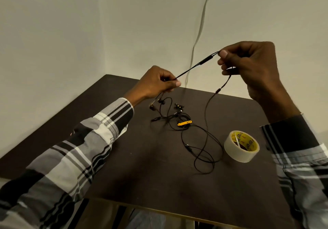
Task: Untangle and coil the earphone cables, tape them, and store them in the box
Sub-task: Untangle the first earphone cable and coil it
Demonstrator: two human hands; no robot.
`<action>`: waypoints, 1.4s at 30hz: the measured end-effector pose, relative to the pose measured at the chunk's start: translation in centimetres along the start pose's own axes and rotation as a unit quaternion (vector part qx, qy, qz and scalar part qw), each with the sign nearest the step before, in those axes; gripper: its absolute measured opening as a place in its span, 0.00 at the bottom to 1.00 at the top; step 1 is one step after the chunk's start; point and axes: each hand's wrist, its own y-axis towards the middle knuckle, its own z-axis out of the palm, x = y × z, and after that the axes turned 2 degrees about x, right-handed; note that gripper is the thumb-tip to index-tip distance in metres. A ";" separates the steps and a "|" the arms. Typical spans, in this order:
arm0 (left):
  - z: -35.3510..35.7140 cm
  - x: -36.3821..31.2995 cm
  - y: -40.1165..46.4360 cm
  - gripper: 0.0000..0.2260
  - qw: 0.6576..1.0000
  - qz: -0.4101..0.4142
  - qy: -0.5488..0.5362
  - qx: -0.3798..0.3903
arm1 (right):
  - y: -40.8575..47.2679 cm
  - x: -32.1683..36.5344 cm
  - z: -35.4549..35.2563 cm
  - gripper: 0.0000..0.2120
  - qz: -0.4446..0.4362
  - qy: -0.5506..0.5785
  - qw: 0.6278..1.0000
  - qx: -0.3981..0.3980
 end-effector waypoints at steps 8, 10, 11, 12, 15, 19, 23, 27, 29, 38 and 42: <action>1.0 4.7 0.3 0.05 0.991 -0.074 0.110 0.019 | -0.1 -0.5 0.1 0.04 0.004 -0.007 1.000 0.003; 1.4 5.2 0.7 0.06 0.986 -0.087 0.142 0.010 | -0.2 -0.6 0.2 0.04 0.006 -0.014 1.000 0.006; 1.5 5.4 0.9 0.07 0.984 -0.093 0.155 0.007 | -0.3 -0.7 0.3 0.04 0.007 -0.016 1.000 0.007; 1.8 5.5 1.2 0.08 0.981 -0.098 0.167 0.006 | -0.4 -0.9 0.2 0.04 0.008 -0.017 1.000 0.007; 2.4 5.9 1.8 0.13 0.977 -0.133 0.162 0.022 | -0.5 -1.2 0.0 0.04 0.011 -0.018 1.000 0.004; 2.6 6.2 2.5 0.15 0.979 -0.164 0.110 0.040 | -0.6 -1.8 -0.4 0.03 0.019 -0.026 0.999 0.002; 1.8 5.6 2.2 0.10 0.989 -0.127 0.031 0.074 | -0.4 -1.8 -1.5 0.04 0.008 -0.036 0.999 -0.032; 0.5 5.0 -0.2 0.08 0.981 -0.108 -0.060 0.148 | 0.0 -1.3 -2.3 0.05 -0.016 -0.054 0.998 -0.042; -0.1 4.7 -1.2 0.08 0.972 -0.109 -0.060 0.201 | 0.1 -1.0 -2.1 0.05 -0.027 -0.067 0.997 -0.019; -0.5 1.3 -3.7 0.11 0.949 -0.094 -0.126 0.272 | 0.2 1.0 0.2 0.05 -0.050 -0.089 0.992 0.073; 0.3 -0.1 -4.2 0.20 0.939 -0.077 -0.166 0.293 | 0.2 1.4 0.2 0.06 -0.053 -0.094 0.992 0.072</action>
